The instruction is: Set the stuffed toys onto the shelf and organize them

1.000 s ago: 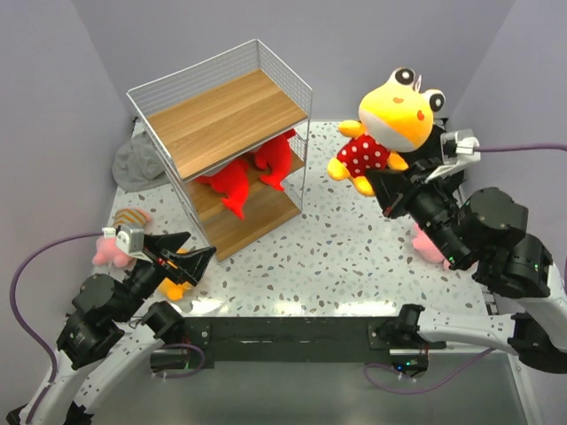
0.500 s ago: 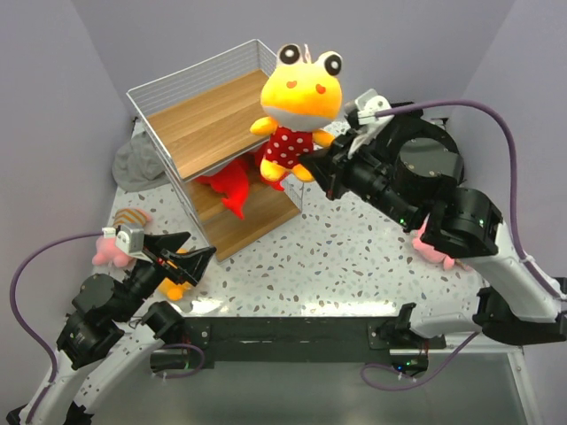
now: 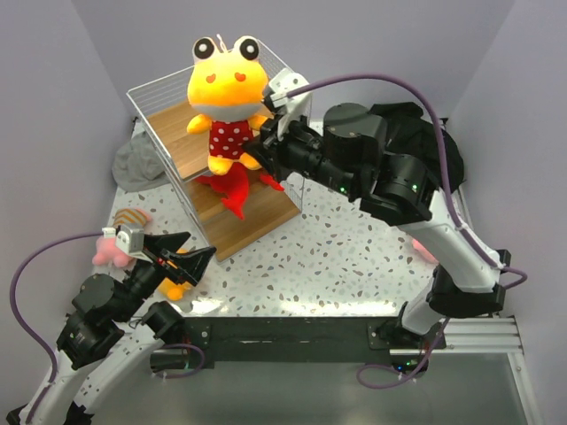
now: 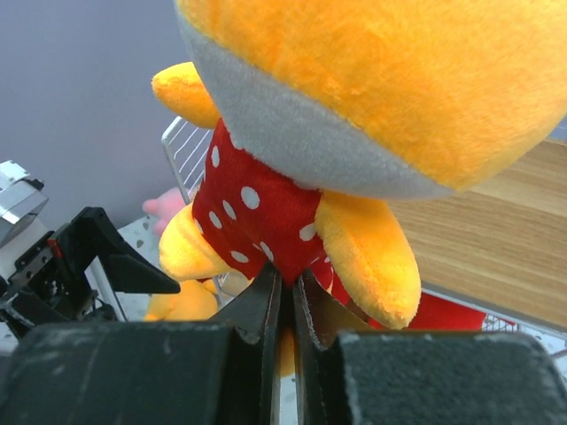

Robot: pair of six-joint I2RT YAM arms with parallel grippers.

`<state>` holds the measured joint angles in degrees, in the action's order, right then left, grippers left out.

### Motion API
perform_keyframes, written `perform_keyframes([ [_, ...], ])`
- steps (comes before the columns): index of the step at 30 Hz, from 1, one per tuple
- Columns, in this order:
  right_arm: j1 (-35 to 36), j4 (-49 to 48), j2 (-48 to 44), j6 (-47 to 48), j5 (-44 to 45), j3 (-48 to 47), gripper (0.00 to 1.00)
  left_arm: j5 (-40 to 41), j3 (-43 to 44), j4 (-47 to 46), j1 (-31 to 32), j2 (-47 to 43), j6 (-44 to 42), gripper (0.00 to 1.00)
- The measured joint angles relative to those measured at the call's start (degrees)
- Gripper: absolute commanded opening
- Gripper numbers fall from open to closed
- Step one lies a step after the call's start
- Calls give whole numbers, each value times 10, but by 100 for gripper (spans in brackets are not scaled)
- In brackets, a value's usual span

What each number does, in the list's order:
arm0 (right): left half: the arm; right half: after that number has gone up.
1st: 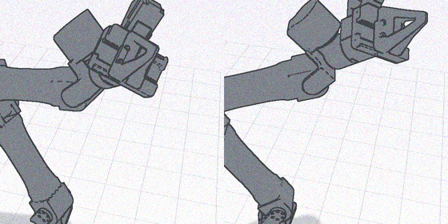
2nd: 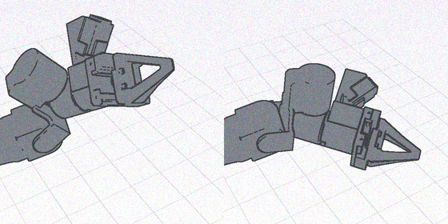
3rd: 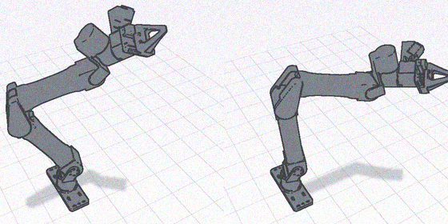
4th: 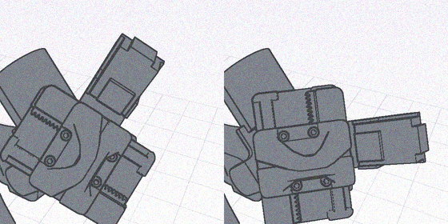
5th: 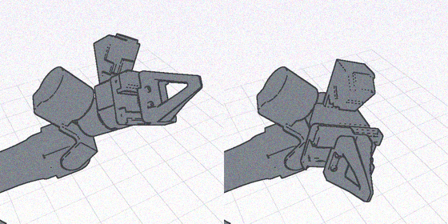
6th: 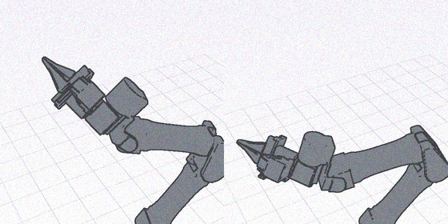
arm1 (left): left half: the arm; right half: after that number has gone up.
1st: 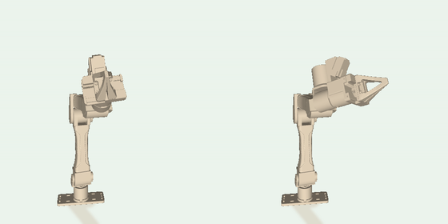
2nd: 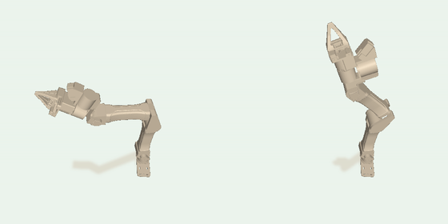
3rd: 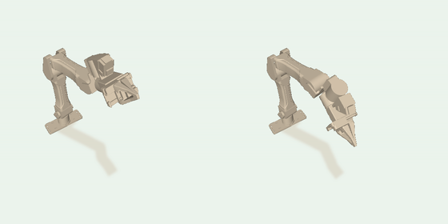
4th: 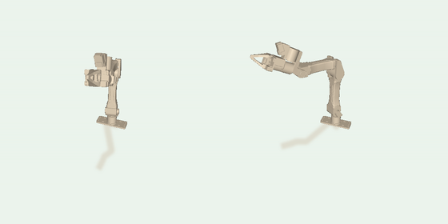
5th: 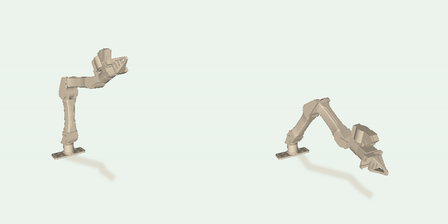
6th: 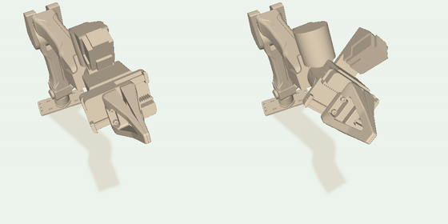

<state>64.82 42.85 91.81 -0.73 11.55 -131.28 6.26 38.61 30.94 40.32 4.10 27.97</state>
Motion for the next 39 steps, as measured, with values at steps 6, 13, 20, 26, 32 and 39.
perform_keyframes([
  [6, -3, 0, 61, 24, -6, -35, 11, 0, 0, 0, 0, 0, 0, 100],
  [13, -19, -2, 94, 33, -10, -37, 16, 2, 0, 0, 0, 0, 0, 100],
  [20, -53, -9, 96, 28, -38, -39, 21, 2, 0, 0, 0, 0, 0, 100],
  [26, -70, -17, 108, 23, -66, -42, 33, 2, 0, 0, 0, 0, 0, 100],
  [32, -74, -23, 129, 22, -79, -61, 50, 2, 0, 0, 0, 0, 0, 100],
  [39, -75, -35, 137, 20, -81, -63, 59, 2, 0, 0, 0, 0, 0, 100],
])
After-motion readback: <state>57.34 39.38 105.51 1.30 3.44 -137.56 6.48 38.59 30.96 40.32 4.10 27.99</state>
